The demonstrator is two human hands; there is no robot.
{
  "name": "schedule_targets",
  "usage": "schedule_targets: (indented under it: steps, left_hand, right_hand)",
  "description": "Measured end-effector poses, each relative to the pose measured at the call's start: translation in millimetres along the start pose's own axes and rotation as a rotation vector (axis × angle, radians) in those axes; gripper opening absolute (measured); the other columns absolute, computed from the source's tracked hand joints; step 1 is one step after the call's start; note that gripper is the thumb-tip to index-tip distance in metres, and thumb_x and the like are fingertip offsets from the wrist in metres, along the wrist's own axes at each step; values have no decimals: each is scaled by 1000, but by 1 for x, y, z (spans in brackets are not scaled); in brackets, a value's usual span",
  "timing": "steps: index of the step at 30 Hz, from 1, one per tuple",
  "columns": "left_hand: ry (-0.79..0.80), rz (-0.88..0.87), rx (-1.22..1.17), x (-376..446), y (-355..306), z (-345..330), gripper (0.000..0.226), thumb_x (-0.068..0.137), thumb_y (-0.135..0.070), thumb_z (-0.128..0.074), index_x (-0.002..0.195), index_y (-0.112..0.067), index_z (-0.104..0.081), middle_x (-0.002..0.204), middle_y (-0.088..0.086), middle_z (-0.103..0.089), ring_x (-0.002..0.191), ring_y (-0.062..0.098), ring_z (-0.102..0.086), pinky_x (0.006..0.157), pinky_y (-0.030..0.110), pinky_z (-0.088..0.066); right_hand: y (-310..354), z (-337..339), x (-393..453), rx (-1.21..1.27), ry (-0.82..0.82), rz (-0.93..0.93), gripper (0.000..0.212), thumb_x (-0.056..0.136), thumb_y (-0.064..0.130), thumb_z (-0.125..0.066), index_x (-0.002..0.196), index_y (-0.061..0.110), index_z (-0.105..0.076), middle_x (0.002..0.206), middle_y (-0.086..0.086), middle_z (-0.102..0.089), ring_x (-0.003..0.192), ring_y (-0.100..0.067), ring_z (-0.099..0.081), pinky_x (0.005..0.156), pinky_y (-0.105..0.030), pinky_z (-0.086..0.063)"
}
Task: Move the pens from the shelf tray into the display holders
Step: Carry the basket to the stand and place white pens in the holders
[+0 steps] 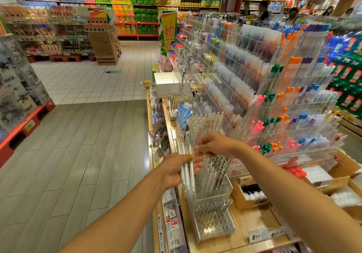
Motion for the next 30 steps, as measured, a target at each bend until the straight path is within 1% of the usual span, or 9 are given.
schedule_targets:
  steps: [5,8,10,12,14,18,21,26,30]
  left_hand:
    - [27,-26,-12,-1,-2,-11,27,98,-6,-56,118,12,-59,86,19,-75,69,24,-75,58,32,-62]
    - [38,-30,-14,0,-4,-13,25,97,-12,-60,105,11,-65,88,21,-75,75,26,-75,70,36,-63]
    - [43,-35,-19,0,-5,-15,27,97,-16,-60,101,11,-66,89,22,-74,78,28,-75,73,39,-63]
    - [62,-33,-22,-1,-4,-19,29,99,-17,-57,110,9,-65,86,20,-72,76,27,-73,68,39,-63]
    - [36,-24,-42,0,-1,-16,25,100,-13,-57,113,7,-64,82,19,-71,73,28,-73,62,39,-63]
    - [-66,12,-64,3,7,0,16,99,-9,-56,98,4,-65,77,17,-73,72,26,-73,70,44,-61]
    - [-84,37,-79,3,10,5,23,101,-10,-51,89,5,-63,67,15,-71,60,22,-70,69,39,-60]
    - [-79,43,-50,0,6,4,26,104,-13,-46,90,2,-63,70,11,-73,65,19,-68,55,29,-58]
    - [-91,13,-42,-3,3,3,17,104,-12,-46,115,-3,-56,94,14,-74,75,22,-70,52,28,-57]
  right_hand:
    - [10,-12,-10,169,51,21,19,97,25,-59,87,11,-68,75,-8,-59,64,-17,-47,56,-24,-35]
    - [7,-12,-14,397,83,11,16,96,21,-59,95,5,-63,82,-10,-61,71,-21,-53,66,-27,-40]
    - [8,-11,-17,545,98,28,14,94,21,-60,94,7,-58,82,-7,-62,68,-15,-55,65,-25,-44]
    - [10,-3,-18,660,50,64,15,93,21,-60,92,9,-52,77,-4,-66,61,-12,-55,57,-22,-46]
    - [11,17,-19,694,-115,104,17,94,20,-59,93,9,-47,75,-4,-69,55,-11,-54,50,-20,-45]
    - [9,73,-30,638,-550,194,13,96,15,-58,98,6,-49,82,-14,-70,55,-16,-60,50,-25,-51]
    - [12,98,-39,469,-732,255,10,97,15,-57,96,10,-49,86,-21,-68,61,-23,-64,60,-37,-57]
    - [26,101,-37,219,-806,299,13,100,16,-52,89,20,-46,79,-12,-69,63,-21,-66,60,-35,-57]
    - [27,86,-25,104,-753,275,14,101,17,-52,89,21,-45,73,-5,-68,63,-17,-67,61,-32,-56]
Point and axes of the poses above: each hand's wrist, its own x-axis towards the middle knuckle, its own z-axis out of the back of the hand, y = z × x, the point moved 10 cm from there along x, towards the middle knuckle
